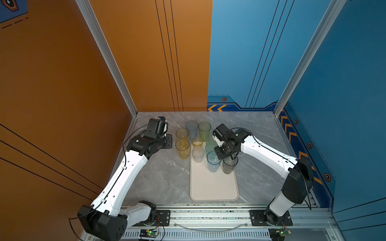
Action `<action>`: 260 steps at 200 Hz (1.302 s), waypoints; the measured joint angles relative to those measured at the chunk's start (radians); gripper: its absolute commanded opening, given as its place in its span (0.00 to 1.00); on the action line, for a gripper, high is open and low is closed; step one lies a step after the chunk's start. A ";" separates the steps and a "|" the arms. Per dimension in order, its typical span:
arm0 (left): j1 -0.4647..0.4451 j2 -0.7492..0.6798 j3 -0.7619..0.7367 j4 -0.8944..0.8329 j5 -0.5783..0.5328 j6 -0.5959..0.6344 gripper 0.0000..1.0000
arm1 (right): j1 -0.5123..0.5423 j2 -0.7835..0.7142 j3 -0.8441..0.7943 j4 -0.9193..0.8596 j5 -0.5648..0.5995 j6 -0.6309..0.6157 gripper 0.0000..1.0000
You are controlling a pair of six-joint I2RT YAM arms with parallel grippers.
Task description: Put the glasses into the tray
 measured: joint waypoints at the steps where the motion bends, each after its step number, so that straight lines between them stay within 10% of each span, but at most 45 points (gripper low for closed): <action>1: 0.000 0.000 0.000 0.000 0.000 0.000 0.20 | 0.000 0.000 0.000 0.000 0.000 0.000 0.00; 260: -0.005 0.015 0.000 -0.003 -0.010 0.000 0.22 | -0.003 -0.018 -0.010 0.002 -0.004 0.000 0.06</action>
